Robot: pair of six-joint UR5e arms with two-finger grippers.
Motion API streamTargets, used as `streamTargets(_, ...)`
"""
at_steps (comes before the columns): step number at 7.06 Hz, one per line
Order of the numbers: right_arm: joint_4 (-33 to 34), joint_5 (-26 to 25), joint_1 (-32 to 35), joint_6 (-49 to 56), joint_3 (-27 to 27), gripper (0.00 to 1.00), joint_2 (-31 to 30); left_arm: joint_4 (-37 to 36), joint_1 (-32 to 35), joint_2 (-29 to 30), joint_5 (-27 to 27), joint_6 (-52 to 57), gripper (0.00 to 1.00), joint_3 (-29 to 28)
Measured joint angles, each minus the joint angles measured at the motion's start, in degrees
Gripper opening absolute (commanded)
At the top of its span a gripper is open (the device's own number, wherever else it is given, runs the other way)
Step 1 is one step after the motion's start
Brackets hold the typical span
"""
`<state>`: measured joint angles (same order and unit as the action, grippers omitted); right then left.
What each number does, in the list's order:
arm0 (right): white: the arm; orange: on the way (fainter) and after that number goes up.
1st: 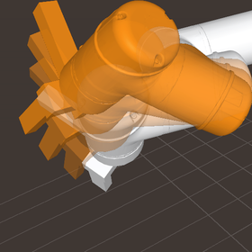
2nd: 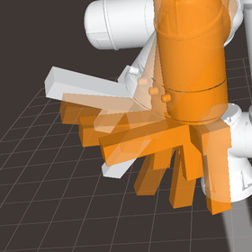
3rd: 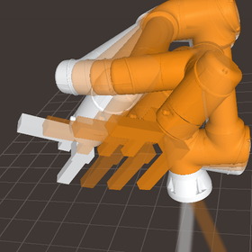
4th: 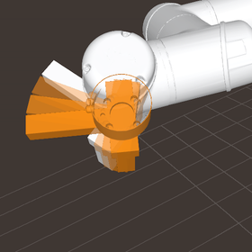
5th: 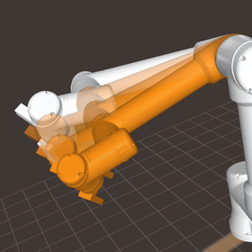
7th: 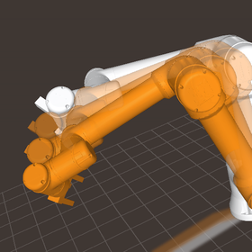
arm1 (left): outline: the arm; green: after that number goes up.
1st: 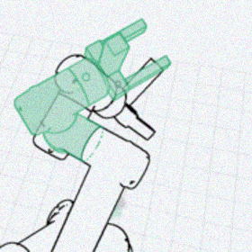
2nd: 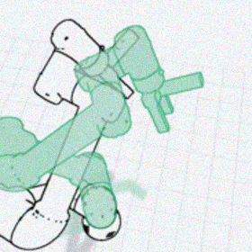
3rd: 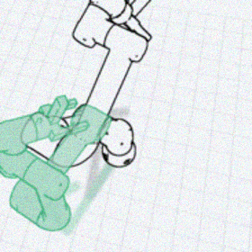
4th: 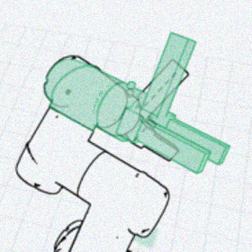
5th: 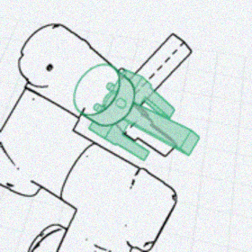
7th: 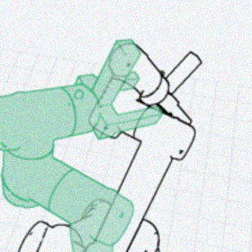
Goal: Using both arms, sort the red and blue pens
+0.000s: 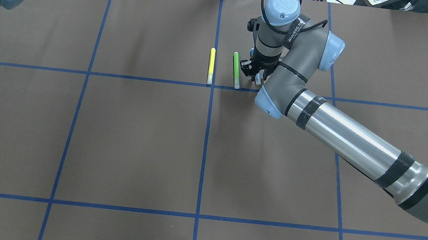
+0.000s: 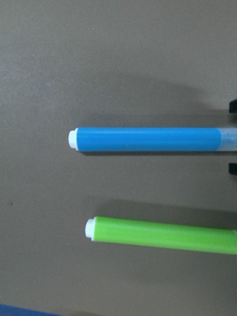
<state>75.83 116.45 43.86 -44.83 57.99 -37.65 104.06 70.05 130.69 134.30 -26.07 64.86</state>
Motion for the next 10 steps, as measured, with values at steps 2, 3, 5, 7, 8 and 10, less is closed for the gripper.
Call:
streamTargets(2,-0.04,-0.36,-0.05,0.01,-0.20,0.42,0.02,0.00,0.00,0.00,0.00,0.01,0.00,0.00)
streamTargets(3,-0.05,-0.40,-0.08,0.01,-0.28,0.42,0.03,0.00,0.03,0.00,0.00,-0.01,0.00,0.00)
streamTargets(5,-0.06,-0.43,-0.16,0.01,-0.38,0.39,0.14,0.00,0.14,0.00,0.00,0.03,0.00,0.00)
streamTargets(7,-0.07,-0.55,-0.37,0.01,-1.30,0.39,1.05,0.00,0.17,0.00,0.00,0.05,0.00,0.00)
streamTargets(8,-0.06,-0.59,-0.40,0.03,-1.80,0.39,1.41,0.00,0.18,0.00,0.00,0.05,0.00,0.00)
streamTargets(10,-0.06,-0.63,-0.43,0.55,-2.05,0.39,1.49,0.00,0.18,0.00,0.00,0.04,0.00,0.00)
